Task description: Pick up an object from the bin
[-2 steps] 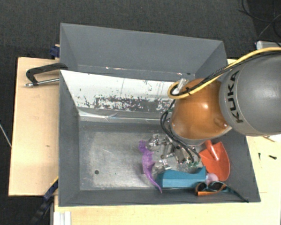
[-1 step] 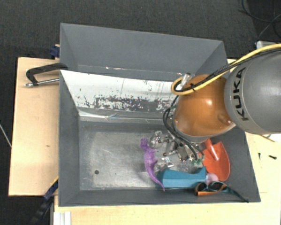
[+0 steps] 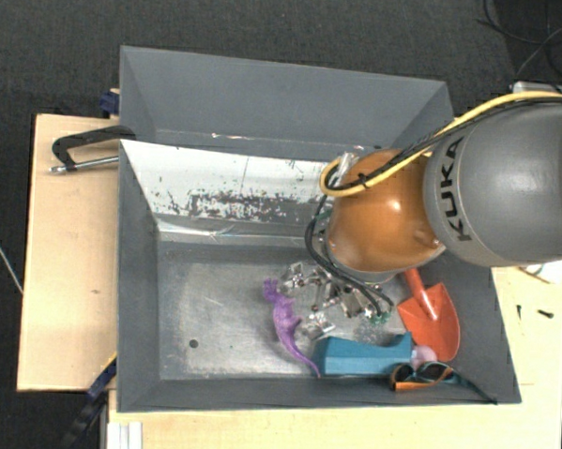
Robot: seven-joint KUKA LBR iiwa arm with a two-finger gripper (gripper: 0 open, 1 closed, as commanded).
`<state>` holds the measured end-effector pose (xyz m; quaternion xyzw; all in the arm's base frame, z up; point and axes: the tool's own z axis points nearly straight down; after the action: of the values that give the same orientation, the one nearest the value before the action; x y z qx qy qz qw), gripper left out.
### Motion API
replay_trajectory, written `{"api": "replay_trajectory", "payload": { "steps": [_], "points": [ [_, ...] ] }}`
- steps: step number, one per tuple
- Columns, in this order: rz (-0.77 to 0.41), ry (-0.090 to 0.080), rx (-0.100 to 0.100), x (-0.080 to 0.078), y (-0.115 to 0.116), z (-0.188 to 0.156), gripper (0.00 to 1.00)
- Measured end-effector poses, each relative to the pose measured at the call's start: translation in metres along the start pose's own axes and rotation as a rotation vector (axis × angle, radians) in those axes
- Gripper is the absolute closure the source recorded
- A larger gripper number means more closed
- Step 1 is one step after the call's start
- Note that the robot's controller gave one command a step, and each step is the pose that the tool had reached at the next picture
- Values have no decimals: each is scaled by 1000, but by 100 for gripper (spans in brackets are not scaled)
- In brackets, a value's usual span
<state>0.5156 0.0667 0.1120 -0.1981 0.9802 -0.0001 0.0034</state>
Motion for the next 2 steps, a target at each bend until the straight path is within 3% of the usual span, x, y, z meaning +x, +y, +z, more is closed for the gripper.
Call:
{"api": "replay_trajectory", "payload": {
  "steps": [1,2],
  "points": [
    [-228,5,-6,0,-3,-26,100],
    [59,0,-1,-24,21,-31,100]
  ]
}}
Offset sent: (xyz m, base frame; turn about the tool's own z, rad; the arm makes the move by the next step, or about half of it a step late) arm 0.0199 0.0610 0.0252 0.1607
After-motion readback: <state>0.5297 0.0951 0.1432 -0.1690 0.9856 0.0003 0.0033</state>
